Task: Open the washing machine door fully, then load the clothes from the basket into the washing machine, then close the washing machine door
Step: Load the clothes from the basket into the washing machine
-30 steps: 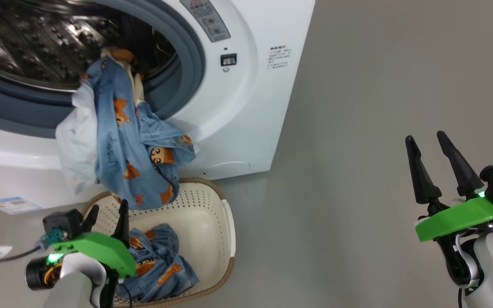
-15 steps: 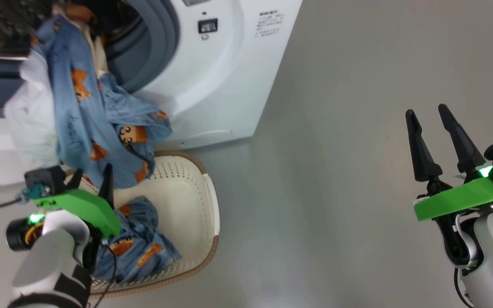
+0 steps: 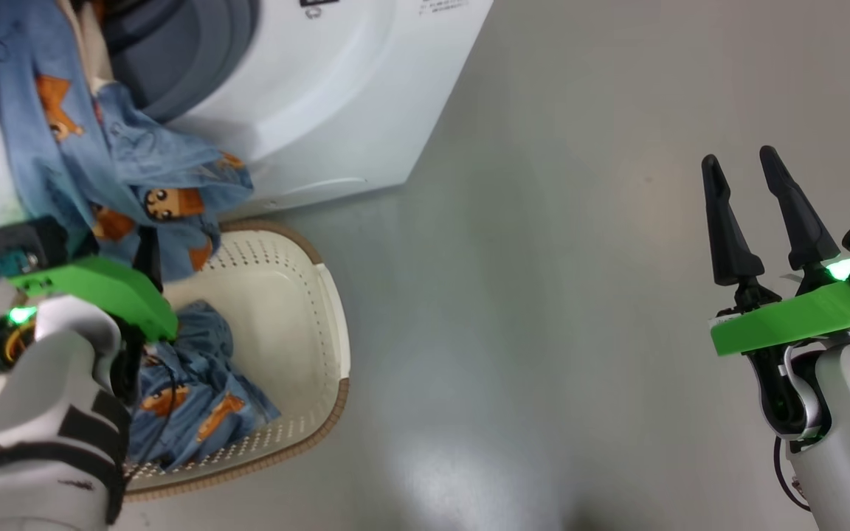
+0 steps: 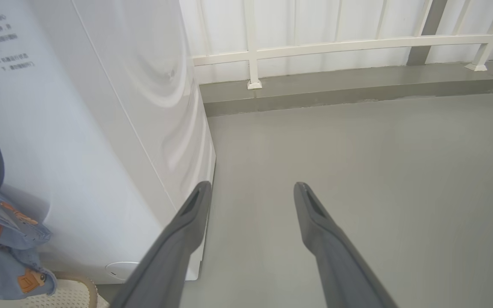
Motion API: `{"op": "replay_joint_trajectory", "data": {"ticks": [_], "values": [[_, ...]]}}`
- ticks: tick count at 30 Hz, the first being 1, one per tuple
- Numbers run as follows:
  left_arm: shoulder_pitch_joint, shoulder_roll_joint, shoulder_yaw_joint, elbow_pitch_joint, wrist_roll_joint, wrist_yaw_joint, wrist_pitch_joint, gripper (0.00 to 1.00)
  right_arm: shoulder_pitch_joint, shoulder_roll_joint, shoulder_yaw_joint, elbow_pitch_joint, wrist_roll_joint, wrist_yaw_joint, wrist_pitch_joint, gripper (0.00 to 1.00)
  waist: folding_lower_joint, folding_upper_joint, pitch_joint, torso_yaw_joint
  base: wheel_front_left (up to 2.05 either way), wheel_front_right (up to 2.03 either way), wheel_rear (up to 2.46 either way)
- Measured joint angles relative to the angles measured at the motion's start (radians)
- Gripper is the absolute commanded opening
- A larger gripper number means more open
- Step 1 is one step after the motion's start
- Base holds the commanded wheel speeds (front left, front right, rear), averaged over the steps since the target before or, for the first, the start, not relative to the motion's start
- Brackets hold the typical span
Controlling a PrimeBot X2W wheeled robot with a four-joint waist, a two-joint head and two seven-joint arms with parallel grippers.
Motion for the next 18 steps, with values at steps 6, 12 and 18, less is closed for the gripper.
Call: {"op": "replay_joint_trajectory", "data": {"ticks": [6,12,18], "values": [[-0.054,0.011,-0.006,0.011,-0.002,0.002,-0.012,1.00,-0.010,0.008,-0.003,-0.003,-0.011,0.000,0.000,1.00,0.0000,0.0000,0.043,-0.013,0.00,0.00,0.00],[-0.066,0.018,-0.001,0.018,-0.002,0.003,-0.047,0.89,-0.019,0.015,-0.004,-0.003,-0.025,0.000,0.000,1.00,-0.0002,0.0000,0.062,-0.019,0.00,0.00,0.00],[-0.074,0.015,-0.001,0.021,-0.003,0.003,-0.058,0.00,-0.020,0.015,-0.004,0.000,-0.025,0.000,0.000,1.00,-0.0001,0.0000,0.055,-0.011,0.00,0.00,0.00]]}}
